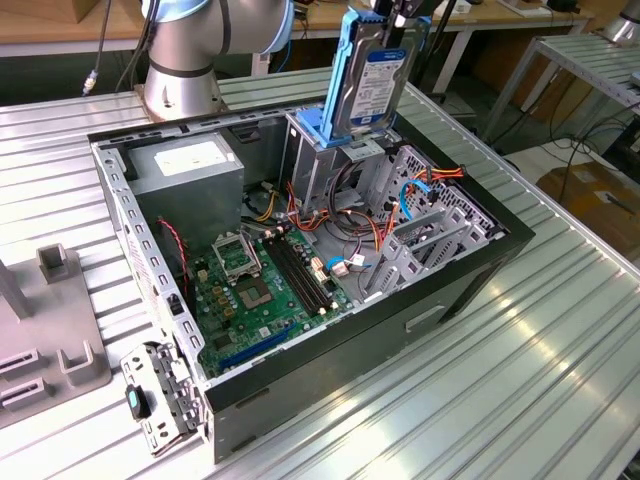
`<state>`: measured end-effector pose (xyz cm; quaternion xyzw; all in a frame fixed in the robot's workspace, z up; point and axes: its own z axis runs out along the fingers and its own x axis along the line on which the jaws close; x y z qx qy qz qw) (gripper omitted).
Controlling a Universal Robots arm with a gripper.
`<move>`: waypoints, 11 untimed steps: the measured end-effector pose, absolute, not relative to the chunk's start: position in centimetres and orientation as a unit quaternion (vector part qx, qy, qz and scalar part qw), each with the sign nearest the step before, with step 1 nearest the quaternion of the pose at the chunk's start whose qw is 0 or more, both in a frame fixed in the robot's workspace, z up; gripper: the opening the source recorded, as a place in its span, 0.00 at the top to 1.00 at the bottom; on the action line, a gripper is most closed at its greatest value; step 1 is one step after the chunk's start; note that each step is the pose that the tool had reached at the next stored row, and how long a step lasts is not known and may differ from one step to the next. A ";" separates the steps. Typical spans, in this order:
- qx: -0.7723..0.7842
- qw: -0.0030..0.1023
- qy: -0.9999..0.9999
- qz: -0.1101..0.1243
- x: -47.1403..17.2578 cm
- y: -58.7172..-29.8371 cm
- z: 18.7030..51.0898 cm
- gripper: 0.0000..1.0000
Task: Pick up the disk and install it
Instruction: 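Pick up the disk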
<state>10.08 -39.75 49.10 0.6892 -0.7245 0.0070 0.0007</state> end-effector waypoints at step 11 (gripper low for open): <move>0.689 0.003 -0.724 0.010 10.1 -40.7 49.1 0.65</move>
